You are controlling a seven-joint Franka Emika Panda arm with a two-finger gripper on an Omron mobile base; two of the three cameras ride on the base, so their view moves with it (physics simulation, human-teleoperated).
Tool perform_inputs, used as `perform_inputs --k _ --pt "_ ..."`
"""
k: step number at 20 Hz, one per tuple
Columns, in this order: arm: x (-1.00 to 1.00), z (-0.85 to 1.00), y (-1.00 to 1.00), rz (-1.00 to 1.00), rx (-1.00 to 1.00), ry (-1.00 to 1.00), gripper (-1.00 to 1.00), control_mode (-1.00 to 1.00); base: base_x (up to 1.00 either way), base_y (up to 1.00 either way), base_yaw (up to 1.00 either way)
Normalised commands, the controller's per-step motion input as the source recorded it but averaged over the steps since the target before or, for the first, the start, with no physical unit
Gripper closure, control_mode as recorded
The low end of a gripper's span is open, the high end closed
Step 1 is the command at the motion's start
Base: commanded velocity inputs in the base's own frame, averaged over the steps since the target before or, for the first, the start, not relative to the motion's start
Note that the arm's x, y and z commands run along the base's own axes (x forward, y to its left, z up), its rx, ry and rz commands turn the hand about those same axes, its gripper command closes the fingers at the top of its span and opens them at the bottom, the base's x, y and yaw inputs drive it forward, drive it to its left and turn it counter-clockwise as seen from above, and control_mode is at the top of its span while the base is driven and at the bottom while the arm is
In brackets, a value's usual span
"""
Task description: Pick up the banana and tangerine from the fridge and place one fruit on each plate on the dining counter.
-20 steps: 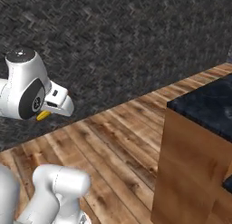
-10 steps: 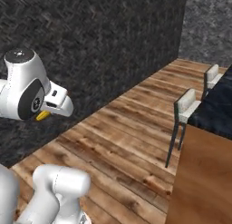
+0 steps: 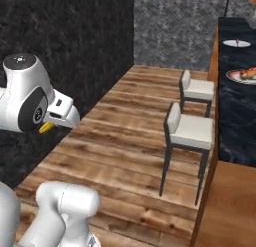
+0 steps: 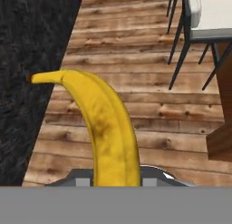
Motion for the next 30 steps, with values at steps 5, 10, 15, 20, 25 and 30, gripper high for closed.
perform_inputs --k 5,10,15,20,25,30 --pt "0.0 0.0 0.0 0.0 0.0 0.0 1.0 1.0 1.0 0.24 -0.63" --pt "0.0 0.0 0.0 0.0 0.0 0.0 1.0 1.0 1.0 0.31 -0.61" --pt "0.0 0.0 0.0 0.0 0.0 0.0 1.0 1.0 1.0 0.42 -0.54" --pt "0.0 0.0 0.0 0.0 0.0 0.0 1.0 1.0 0.68 0.57 -0.51" --pt "0.0 0.0 0.0 0.0 0.0 0.0 1.0 1.0 0.51 0.74 -0.52" --pt "0.0 0.0 0.0 0.0 0.0 0.0 1.0 1.0 0.4 0.73 -0.59"
